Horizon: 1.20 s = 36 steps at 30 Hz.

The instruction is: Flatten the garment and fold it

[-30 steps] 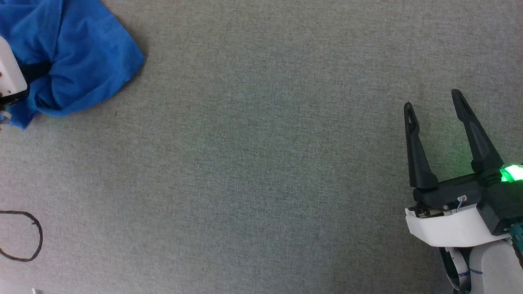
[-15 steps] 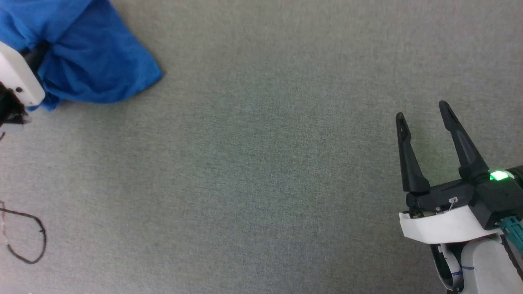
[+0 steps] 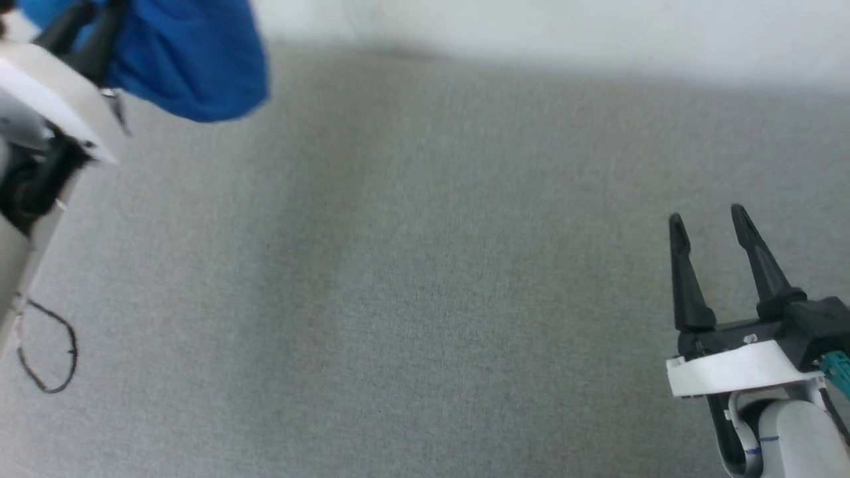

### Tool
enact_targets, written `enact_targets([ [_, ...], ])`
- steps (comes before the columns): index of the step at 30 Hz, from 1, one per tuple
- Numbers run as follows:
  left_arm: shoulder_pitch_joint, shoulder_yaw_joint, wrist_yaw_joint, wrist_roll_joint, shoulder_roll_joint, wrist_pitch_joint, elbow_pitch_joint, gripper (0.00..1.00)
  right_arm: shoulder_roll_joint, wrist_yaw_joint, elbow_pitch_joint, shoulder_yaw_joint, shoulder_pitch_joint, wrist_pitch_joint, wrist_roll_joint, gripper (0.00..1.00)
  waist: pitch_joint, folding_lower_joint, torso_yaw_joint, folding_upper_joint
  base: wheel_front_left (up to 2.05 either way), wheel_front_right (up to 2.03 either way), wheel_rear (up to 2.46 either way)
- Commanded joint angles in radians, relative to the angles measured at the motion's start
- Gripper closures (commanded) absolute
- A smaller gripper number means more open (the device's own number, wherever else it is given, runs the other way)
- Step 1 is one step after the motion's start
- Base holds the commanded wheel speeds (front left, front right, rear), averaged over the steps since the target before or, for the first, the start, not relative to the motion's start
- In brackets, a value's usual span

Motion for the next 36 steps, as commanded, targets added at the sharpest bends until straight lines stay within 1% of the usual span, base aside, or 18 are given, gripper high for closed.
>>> enact_targets([
  [1, 0.009, -0.008, -0.006, 0.008, -0.01, -0.009, -0.02, 1.0, -0.001, -0.001, 0.011, -0.009, 0.01, -0.006, 0.006, 0.0, -0.093, 0.0002, -0.013, 0.0, 0.0, 0.0, 0.0],
  [6, 0.07, -0.027, 0.014, -0.019, -0.045, 0.004, -0.134, 1.0, -0.001, -0.001, 0.072, -0.044, 0.025, -0.003, 0.007, 0.0, -0.148, 0.0002, -0.047, 0.0, 0.0, 0.0, 0.0],
  [10, 0.122, -0.021, 0.056, -0.05, -0.054, 0.003, -0.211, 1.0, -0.001, -0.001, 0.103, -0.06, 0.04, 0.002, 0.013, 0.0, -0.177, 0.0002, -0.089, 0.0, 0.0, 0.0, 0.0],
  [14, 0.179, -0.035, 0.104, -0.055, -0.065, 0.006, -0.272, 1.0, -0.001, -0.001, 0.112, -0.06, 0.051, 0.005, 0.017, 0.0, -0.185, 0.0002, -0.146, 0.0, 0.0, 0.0, 0.0],
  [19, 0.257, -0.067, 0.146, -0.067, -0.105, 0.003, -0.33, 1.0, -0.001, -0.001, 0.106, -0.049, 0.057, 0.008, 0.021, 0.0, -0.166, 0.0002, -0.228, 0.0, 0.0, 0.0, 0.0],
  [22, 0.286, -0.086, 0.154, -0.073, -0.14, -0.002, -0.342, 1.0, -0.001, -0.001, 0.101, -0.042, 0.059, 0.01, 0.021, 0.0, -0.149, 0.0002, -0.274, 0.0, 0.0, 0.0, 0.0],
  [26, 0.307, -0.087, 0.172, -0.095, -0.172, -0.003, -0.342, 1.0, -0.001, -0.001, 0.093, -0.046, 0.059, 0.01, 0.026, 0.0, -0.12, 0.0002, -0.333, 0.0, 0.0, 0.0, 0.0],
  [29, 0.317, -0.124, 0.18, -0.097, -0.193, 0.043, -0.332, 1.0, -0.001, -0.001, 0.092, -0.052, 0.061, 0.008, 0.029, 0.0, -0.099, 0.0002, -0.361, 0.0, 0.0, 0.0, 0.0],
  [32, 0.329, -0.185, 0.191, -0.077, -0.213, 0.109, -0.3, 1.0, -0.001, -0.001, 0.096, -0.041, 0.059, 0.007, 0.03, 0.0, -0.079, 0.0002, -0.384, 0.0, 0.0, 0.0, 0.0],
  [36, 0.352, -0.255, 0.184, -0.068, -0.257, 0.172, -0.239, 1.0, -0.001, -0.001, 0.101, -0.036, 0.047, 0.005, 0.038, 0.0, -0.052, 0.0002, -0.404, 0.0, 0.0, 0.0, 0.0],
])
